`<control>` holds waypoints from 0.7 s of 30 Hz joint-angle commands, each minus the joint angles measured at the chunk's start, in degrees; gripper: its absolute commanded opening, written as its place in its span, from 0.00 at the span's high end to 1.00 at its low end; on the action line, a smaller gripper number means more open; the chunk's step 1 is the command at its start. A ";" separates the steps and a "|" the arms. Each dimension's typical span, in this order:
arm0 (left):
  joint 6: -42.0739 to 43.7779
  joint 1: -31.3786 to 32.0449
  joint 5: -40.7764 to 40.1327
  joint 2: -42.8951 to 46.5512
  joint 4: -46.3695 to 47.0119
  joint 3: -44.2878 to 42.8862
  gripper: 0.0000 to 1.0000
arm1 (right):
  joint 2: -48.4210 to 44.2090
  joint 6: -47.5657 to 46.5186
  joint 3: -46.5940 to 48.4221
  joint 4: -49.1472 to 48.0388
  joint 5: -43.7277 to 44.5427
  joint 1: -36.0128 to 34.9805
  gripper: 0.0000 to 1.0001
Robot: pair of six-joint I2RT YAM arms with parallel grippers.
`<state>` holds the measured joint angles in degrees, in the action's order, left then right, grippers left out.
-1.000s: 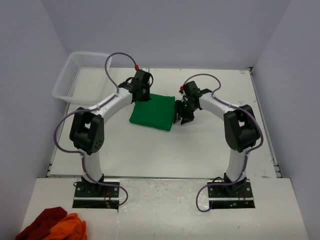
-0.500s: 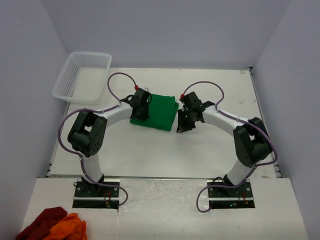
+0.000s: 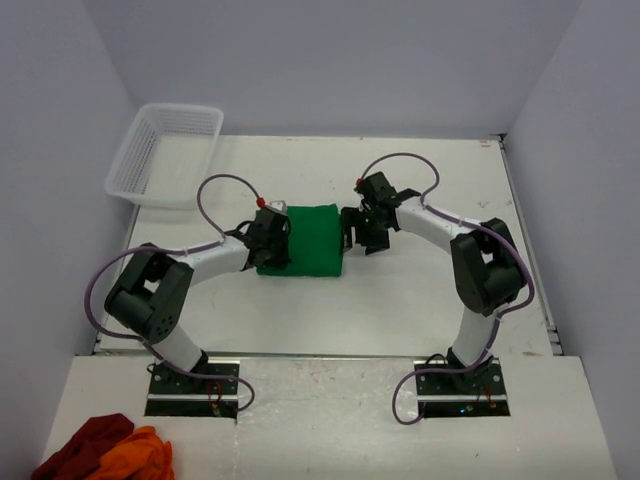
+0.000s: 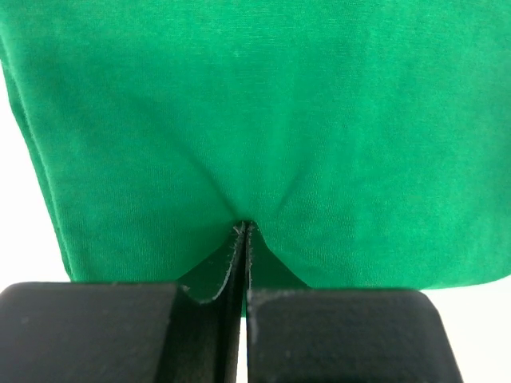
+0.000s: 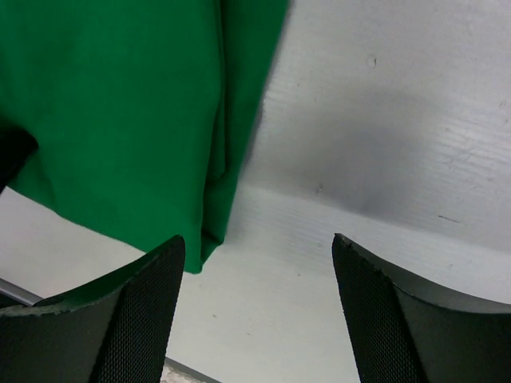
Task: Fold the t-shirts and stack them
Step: Put the neatly folded tshirt into the corner of the board with the right arm
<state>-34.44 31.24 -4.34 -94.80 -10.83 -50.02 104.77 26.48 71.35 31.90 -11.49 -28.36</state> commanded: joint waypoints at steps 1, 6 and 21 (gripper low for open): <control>-1.07 0.75 1.44 3.92 -1.04 4.40 1.00 | 2.19 -2.57 6.24 1.76 -1.51 0.41 0.25; -1.95 1.98 1.96 8.14 -1.39 6.69 1.00 | 4.04 -2.05 6.53 0.02 -6.16 0.32 0.24; -4.50 6.46 2.67 10.78 -1.56 7.22 1.00 | 8.69 2.08 2.22 -5.70 -10.04 -0.64 0.27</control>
<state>-37.74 37.19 -2.13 -86.76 -12.12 -43.24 111.92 27.20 74.61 28.69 -19.49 -28.56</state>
